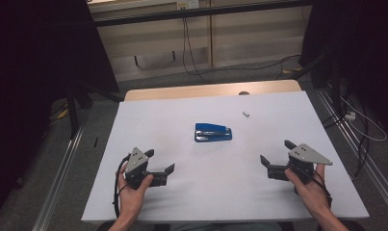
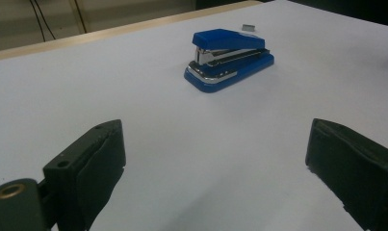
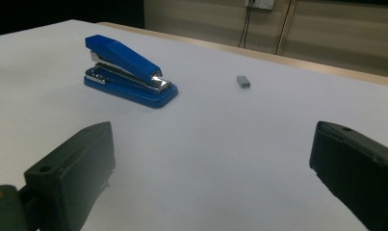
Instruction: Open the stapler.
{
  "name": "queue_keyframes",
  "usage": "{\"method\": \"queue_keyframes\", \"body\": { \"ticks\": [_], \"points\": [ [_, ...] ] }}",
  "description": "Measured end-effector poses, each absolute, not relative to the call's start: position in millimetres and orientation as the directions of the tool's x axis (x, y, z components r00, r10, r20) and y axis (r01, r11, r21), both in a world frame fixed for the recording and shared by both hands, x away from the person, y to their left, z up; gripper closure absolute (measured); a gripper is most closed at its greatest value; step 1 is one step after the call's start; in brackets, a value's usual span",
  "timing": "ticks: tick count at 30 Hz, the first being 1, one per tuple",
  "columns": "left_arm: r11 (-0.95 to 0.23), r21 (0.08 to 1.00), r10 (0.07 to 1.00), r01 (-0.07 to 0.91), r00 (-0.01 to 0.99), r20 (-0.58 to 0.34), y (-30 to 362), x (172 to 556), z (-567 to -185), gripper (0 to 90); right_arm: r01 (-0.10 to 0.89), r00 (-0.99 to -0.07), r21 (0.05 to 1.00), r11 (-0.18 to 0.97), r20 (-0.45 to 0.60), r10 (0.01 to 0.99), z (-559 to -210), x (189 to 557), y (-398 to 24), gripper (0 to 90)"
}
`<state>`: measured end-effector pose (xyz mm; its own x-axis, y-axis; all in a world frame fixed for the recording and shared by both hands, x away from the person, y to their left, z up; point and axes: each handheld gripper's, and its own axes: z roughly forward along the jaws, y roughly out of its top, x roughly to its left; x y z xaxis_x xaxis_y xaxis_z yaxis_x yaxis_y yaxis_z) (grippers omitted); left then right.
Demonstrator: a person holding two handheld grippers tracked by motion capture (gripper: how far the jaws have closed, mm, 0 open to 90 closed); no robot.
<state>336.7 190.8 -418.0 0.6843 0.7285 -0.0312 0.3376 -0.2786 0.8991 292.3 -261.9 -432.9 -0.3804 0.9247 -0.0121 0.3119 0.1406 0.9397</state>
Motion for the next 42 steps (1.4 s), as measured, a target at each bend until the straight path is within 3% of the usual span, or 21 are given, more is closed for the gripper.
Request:
{"method": "queue_keyframes", "body": {
  "ticks": [3, 17, 24, 28, 32, 42],
  "points": [
    [-0.287, 0.902, 0.722, 0.324, 0.692, -0.019, 186, 340, -416, 6.8, 0.314, -0.391, 0.943, 0.108, 0.024, 0.92, -429, 292, -259, 1.7],
    [-0.244, 0.915, 0.68, 0.322, 0.729, -0.075, 165, 360, -414, 4.4, 0.301, -0.442, 0.941, 0.157, -0.008, 0.897, -427, 303, -241, 1.2],
    [-0.328, 0.894, 0.646, 0.304, 0.763, -0.022, 151, 368, -419, 5.2, 0.278, -0.469, 0.946, 0.167, -0.018, 0.883, -425, 313, -232, 1.5],
    [-0.333, 0.887, 0.642, 0.322, 0.766, -0.037, 145, 372, -420, 5.3, 0.263, -0.484, 0.949, 0.176, -0.028, 0.875, -426, 318, -226, 3.1],
    [-0.351, 0.89, 0.677, 0.29, 0.735, 0.028, 140, 374, -416, 5.3, 0.247, -0.483, 0.956, 0.161, -0.023, 0.875, -425, 323, -215, 4.2],
    [-0.353, 0.881, 0.672, 0.313, 0.741, 0.006, 134, 385, -422, 4.6, 0.251, -0.51, 0.958, 0.135, 0.012, 0.86, -425, 339, -196, 5.1]
  ]
}}
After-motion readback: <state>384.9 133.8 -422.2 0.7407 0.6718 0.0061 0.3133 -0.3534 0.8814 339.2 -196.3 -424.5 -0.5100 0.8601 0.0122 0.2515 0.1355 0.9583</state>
